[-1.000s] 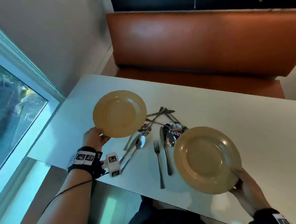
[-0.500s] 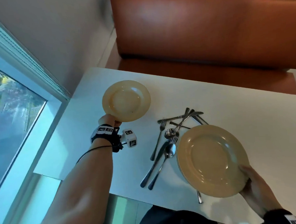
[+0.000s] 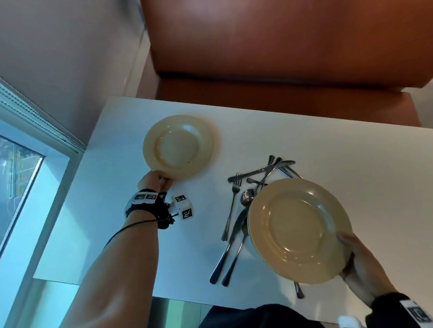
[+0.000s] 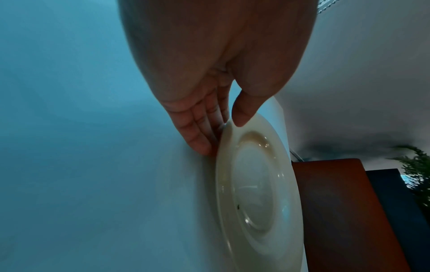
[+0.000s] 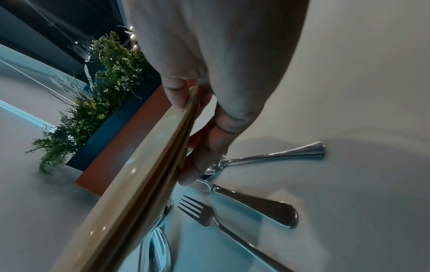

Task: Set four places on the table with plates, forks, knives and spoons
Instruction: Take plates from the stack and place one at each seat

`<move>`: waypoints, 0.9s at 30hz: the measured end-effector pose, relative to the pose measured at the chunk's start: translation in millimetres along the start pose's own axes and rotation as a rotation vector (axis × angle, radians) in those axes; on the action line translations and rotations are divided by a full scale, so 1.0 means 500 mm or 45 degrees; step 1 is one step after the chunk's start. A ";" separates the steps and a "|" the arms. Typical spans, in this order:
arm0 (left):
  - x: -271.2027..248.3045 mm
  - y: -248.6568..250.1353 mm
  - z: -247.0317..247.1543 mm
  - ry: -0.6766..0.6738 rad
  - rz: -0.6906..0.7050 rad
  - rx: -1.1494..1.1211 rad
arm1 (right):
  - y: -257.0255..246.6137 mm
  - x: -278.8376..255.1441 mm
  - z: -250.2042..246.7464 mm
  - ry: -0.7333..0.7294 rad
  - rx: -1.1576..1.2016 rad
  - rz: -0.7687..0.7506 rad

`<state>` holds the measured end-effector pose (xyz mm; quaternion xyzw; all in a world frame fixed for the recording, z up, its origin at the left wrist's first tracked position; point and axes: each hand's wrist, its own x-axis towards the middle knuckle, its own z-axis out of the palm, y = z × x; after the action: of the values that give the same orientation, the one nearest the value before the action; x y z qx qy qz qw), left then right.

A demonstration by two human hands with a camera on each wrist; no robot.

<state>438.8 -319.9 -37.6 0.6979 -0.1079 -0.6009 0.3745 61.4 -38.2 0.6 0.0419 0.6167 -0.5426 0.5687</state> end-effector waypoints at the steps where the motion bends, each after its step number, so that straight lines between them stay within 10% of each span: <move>1: -0.002 -0.004 -0.007 0.003 -0.013 -0.043 | -0.004 -0.002 0.007 -0.015 0.014 0.036; 6: -0.103 -0.050 -0.024 0.044 0.145 0.083 | 0.003 0.008 0.021 -0.020 -0.045 0.039; 13: -0.334 -0.192 0.005 -0.499 0.405 0.749 | 0.020 0.014 0.037 -0.105 -0.117 0.051; 27: -0.471 -0.345 -0.004 -0.180 0.470 0.714 | 0.029 -0.023 -0.049 -0.462 -0.327 0.007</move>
<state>328.9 -57.3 28.4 0.6990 -0.4189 -0.5169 0.2621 59.0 -8.1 -6.0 -0.1277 0.5681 -0.4568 0.6725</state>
